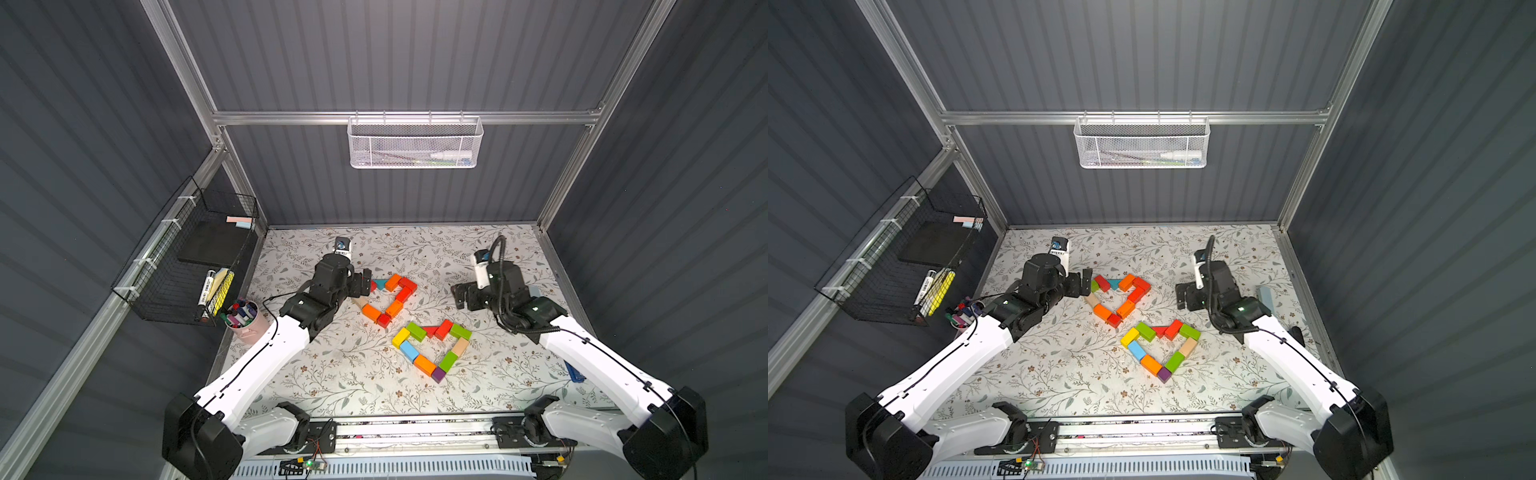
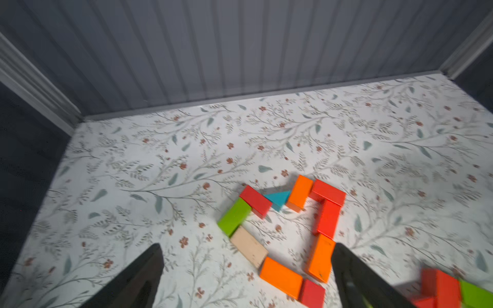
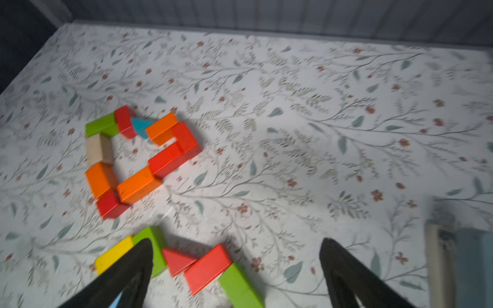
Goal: Assemble a heart with building blocks
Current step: Reset both arms
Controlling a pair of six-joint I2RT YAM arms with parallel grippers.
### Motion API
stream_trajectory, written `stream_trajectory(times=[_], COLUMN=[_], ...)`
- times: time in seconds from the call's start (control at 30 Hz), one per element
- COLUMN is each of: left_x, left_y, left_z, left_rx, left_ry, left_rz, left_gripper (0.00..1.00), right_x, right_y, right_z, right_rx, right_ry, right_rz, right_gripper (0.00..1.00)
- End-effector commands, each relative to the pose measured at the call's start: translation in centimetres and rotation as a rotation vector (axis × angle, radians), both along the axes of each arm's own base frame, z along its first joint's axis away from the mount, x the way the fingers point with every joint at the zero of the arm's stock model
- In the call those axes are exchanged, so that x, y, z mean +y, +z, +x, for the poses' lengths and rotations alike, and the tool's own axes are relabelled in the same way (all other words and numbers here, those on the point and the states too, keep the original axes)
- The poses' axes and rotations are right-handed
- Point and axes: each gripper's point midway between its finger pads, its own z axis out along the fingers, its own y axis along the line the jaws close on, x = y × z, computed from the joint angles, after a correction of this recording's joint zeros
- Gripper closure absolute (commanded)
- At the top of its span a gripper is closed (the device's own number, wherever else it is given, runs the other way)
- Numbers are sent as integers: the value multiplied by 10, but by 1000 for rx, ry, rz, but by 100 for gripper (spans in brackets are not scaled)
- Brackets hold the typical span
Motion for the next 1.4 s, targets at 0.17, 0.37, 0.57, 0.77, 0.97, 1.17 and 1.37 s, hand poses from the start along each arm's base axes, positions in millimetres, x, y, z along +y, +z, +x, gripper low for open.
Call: stream_trajectory(times=[0.17,0.37,0.57,0.77,0.97,1.17,1.37], left_x=[67,118,127,126,127,133,122], left_y=[-30,-77,-96,-107,-116,-105,-110], left_z=[20,20,30,32,37,20,24], left_rx=[-126,-90,-180,-268,-265,-341,-306], left_ry=[203,301,275,252,239,229,149], left_rz=[201,261,265,272,283,227,210], left_gripper=[1,1,1,1,1,1,1], right_x=[-111,-150,-153,-147,-138,-124,-124], right_y=[-14,-58,-84,-100,-108,-116,-116], right_z=[23,25,32,38,49,59,59], right_rx=[-107,-138,-280,-320,-342,-238,-230], right_ry=[-269,-360,-358,-324,-257,-186,-183], right_rz=[-73,-103,-36,2,-11,-18,-20], right_gripper=[1,1,1,1,1,1,1])
